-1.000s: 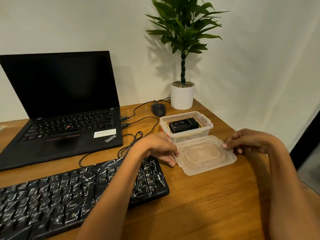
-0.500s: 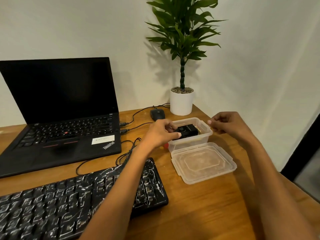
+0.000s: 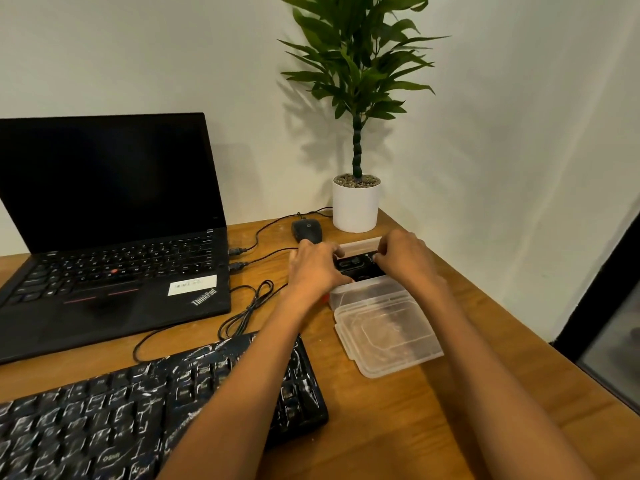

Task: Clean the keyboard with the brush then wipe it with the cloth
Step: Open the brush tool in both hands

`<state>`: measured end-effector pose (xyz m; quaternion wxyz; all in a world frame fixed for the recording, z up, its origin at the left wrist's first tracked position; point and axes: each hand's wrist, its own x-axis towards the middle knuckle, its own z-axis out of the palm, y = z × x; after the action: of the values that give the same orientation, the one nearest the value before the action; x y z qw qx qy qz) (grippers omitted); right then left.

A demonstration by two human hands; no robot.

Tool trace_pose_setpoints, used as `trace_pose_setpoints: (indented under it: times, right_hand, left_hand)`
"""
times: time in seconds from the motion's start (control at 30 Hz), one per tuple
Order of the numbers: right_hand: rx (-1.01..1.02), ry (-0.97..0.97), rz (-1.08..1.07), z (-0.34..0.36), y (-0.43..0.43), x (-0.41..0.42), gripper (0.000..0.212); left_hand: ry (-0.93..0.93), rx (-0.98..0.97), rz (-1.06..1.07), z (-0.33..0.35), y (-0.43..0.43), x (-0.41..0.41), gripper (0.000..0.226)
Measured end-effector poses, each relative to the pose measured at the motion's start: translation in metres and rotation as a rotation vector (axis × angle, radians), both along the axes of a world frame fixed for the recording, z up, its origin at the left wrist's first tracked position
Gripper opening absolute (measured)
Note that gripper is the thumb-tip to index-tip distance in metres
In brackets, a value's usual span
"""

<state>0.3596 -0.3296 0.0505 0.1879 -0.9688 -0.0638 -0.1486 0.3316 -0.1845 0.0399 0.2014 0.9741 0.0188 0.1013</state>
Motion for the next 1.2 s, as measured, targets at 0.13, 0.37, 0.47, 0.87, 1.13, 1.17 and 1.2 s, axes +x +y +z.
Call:
trace_pose_setpoints:
  times: [0.13,0.37,0.47,0.87,1.13,1.17,1.2]
  right_hand:
    - [0.055,0.0,-0.005,-0.001,0.0,-0.004,0.021]
    - [0.287,0.002,-0.025,0.004,-0.002,-0.006,0.03]
    - [0.392,-0.004,0.006,0.01,0.002,-0.013,0.04]
    - [0.754,0.133,0.319,0.034,0.076,-0.065,0.05]
    - [1.11,0.581,0.563,0.037,0.138,-0.122,0.026]
    - [1.106,0.642,0.588,0.035,0.148,-0.129,0.024]
    - [1.082,0.697,0.614,0.033,0.157,-0.136,0.024]
  left_hand:
    - [-0.027,-0.003,0.013,-0.002,0.0,0.002,0.055]
    - [-0.157,-0.233,-0.013,-0.008,0.004,-0.004,0.063]
    - [-0.226,-0.378,-0.084,-0.002,0.011,-0.015,0.065]
    - [-0.374,-0.654,-0.29,0.034,0.082,-0.082,0.063]
    - [-0.275,-1.012,-0.204,0.037,0.168,-0.152,0.072]
    - [-0.275,-1.137,-0.169,0.033,0.178,-0.161,0.073]
    - [-0.271,-1.274,-0.138,0.03,0.185,-0.168,0.073]
